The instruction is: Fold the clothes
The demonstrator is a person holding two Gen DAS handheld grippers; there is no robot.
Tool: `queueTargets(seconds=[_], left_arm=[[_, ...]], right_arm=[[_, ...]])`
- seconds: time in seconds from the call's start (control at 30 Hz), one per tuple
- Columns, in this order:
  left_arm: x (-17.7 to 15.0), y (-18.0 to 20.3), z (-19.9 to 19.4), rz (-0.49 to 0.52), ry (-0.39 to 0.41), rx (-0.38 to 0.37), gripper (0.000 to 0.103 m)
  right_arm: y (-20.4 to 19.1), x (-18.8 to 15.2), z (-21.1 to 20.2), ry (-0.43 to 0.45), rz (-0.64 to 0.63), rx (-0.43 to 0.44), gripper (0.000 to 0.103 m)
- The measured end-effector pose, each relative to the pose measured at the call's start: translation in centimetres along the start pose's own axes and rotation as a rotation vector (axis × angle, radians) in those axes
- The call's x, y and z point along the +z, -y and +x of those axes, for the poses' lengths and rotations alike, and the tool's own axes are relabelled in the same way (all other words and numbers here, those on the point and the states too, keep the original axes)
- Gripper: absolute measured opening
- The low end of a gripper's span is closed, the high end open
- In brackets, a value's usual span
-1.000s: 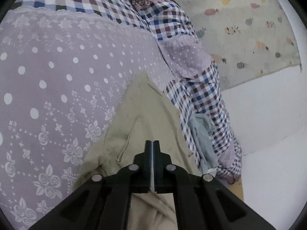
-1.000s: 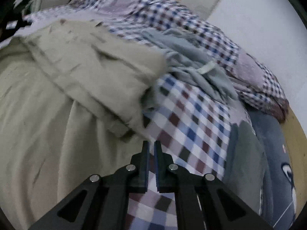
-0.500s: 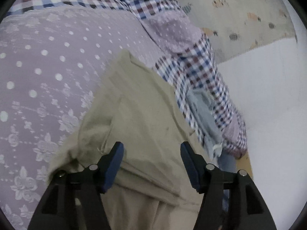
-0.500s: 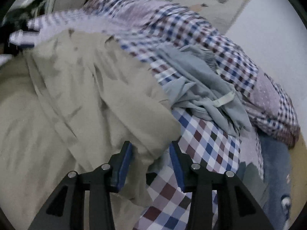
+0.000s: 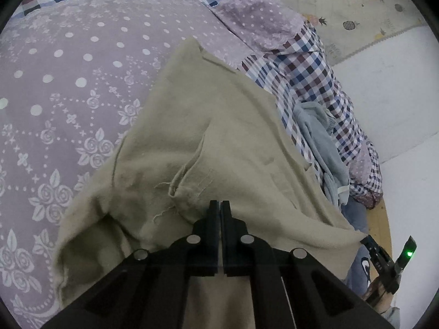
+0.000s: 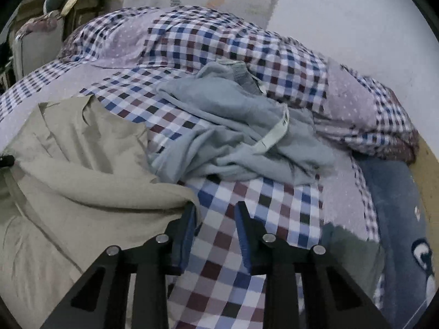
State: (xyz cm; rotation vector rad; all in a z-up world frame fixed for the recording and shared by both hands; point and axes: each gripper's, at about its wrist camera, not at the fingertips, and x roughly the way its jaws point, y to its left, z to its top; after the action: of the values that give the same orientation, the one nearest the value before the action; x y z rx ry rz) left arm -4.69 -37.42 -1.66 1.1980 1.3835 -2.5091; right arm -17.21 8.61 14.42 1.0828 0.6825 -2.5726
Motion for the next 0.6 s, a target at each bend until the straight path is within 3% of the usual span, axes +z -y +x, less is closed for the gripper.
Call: queueTargets(seconds=[0.17,0.3,0.5,0.53,0.6], left_arm=[[0.5,-0.1,0.3,-0.031,-0.015,-0.058,0.006],[0.5,0.3,0.3,-0.013,-0.019,-0.094,0.017],[0.4,0.9,0.3,-0.021,-0.007,-0.163,0.017],[0.4,1.0,0.3,-0.021,-0.002,-0.168,0.017],[0.5,0.9,0.3,-0.035,0.003,-0.187,0.011]], right_arm=[[0.1,0.9,1.5,-0.076,0.012,0.055,0.032],[2.0,0.9,3.3,-0.128,0.116,0.102,0.036],[5.9,-0.3,6.1,-0.184,0.505,0.352,0.037],[5.9,-0.5,5.8,-0.185,0.517,0.342,0.039],[4.4,-0.8,3.1,-0.114,0.410,0.275,0.039]])
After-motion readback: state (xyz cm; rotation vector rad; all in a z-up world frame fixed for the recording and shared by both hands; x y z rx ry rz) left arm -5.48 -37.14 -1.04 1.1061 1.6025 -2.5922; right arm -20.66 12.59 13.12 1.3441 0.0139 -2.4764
